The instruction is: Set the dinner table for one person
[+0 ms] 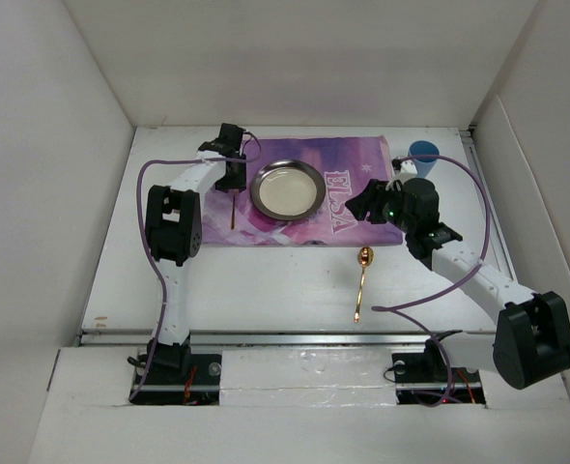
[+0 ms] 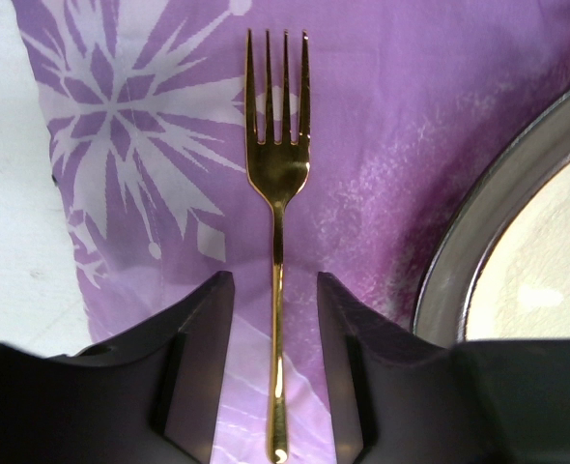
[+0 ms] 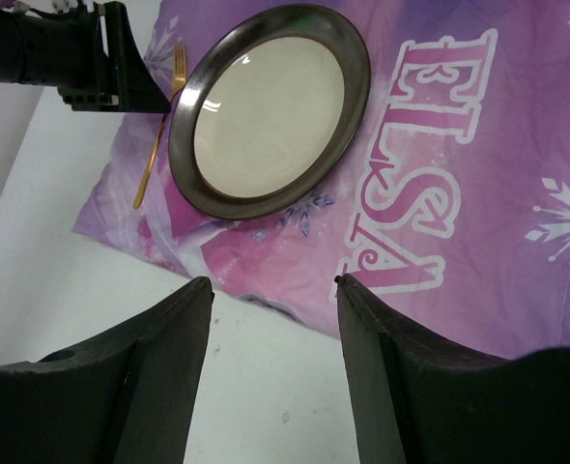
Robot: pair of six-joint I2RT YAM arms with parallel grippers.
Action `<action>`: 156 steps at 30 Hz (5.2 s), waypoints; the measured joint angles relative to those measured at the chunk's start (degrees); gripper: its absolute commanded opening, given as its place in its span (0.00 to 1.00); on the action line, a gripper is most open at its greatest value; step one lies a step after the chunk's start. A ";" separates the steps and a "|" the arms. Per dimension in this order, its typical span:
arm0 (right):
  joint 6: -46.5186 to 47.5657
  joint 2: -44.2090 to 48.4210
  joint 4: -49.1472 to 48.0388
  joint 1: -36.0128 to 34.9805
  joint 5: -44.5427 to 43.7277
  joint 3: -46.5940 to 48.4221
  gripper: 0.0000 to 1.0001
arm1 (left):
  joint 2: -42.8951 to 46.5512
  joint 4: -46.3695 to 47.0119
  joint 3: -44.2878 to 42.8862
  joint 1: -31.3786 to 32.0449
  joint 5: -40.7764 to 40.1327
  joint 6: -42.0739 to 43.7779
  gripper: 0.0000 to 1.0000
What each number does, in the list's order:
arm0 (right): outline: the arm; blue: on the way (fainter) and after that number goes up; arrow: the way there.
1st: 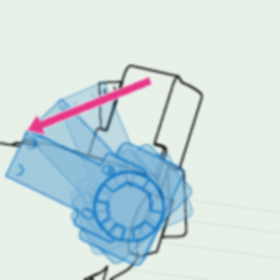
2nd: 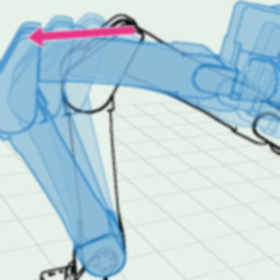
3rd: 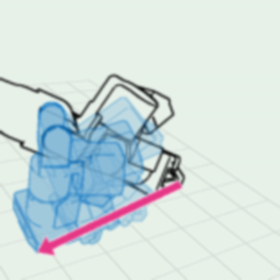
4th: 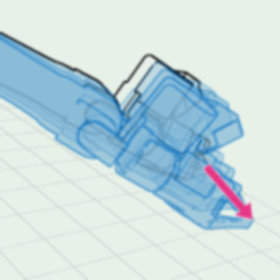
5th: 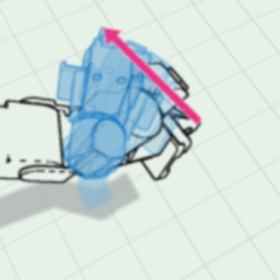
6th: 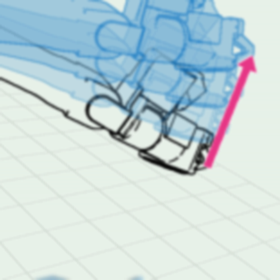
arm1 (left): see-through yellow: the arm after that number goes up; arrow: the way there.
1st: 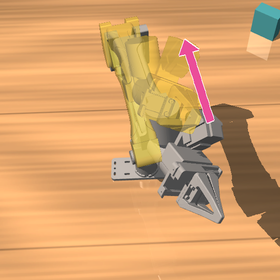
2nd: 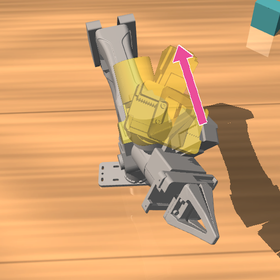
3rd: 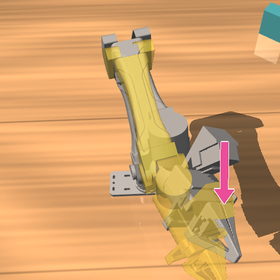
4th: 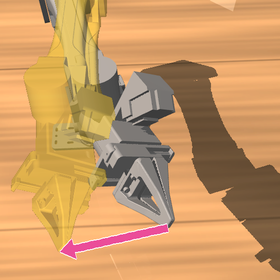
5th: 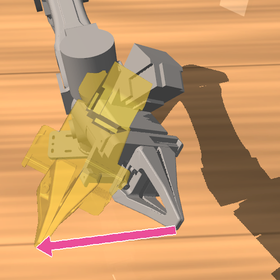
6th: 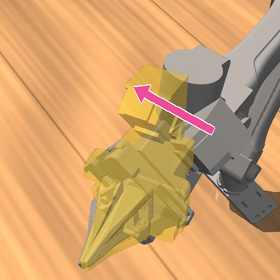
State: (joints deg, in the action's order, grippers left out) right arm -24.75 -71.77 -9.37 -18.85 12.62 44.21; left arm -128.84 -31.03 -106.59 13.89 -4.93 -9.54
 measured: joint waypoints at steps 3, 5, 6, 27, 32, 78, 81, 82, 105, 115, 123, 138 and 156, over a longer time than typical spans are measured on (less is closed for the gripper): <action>0.48 0.04 -0.04 -0.31 -0.61 0.00 0.39 | 0.00 -0.07 -0.07 0.00 -0.57 -0.46 0.48; 0.92 0.15 0.07 -0.74 -1.14 0.00 0.21 | 0.15 -0.15 -0.09 0.00 -1.27 -1.01 0.49; 1.03 0.26 0.20 -1.09 -1.60 0.00 0.06 | 0.15 -0.15 -0.09 0.00 -1.27 -1.01 0.49; -7.78 20.59 20.20 -8.83 -13.97 -19.30 0.51 | 81.68 16.76 44.50 11.15 12.37 -8.31 0.30; -12.02 15.61 21.46 -12.81 -15.82 -19.30 0.48 | 85.77 16.61 52.30 11.17 13.99 -7.58 0.33; -33.53 -12.87 29.00 -36.46 -34.49 -2.69 0.08 | 90.82 18.05 57.59 12.04 15.61 -5.68 0.32; -34.60 -12.17 30.69 -37.75 -34.56 -2.78 0.32 | 90.82 18.10 57.59 12.04 15.74 -5.70 0.32; -34.53 -12.13 31.23 -37.75 -34.91 -2.60 0.33 | 90.82 18.16 57.59 12.04 15.82 -5.70 0.32; -28.63 -15.93 30.08 -34.58 -38.29 0.63 0.00 | 90.60 18.38 57.59 12.04 16.04 -5.70 0.32; -13.22 -7.02 36.50 -23.26 -37.57 8.76 0.00 | 90.23 18.40 57.59 12.04 15.85 -5.68 0.33; -0.22 -19.61 30.75 -8.87 -30.93 25.57 0.00 | 90.23 18.40 57.61 12.04 15.58 -5.68 0.33; 8.57 -51.71 33.00 -3.85 -21.70 56.33 0.00 | 88.63 18.38 57.61 12.04 13.86 -5.42 0.33; 9.53 -57.33 34.21 0.07 -17.22 60.81 0.00 | 86.95 18.38 57.61 12.04 12.83 -5.29 0.33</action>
State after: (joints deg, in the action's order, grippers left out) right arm -15.22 -129.10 24.84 -18.79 -4.60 105.01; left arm -41.89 -12.64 -48.97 25.93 7.90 -14.83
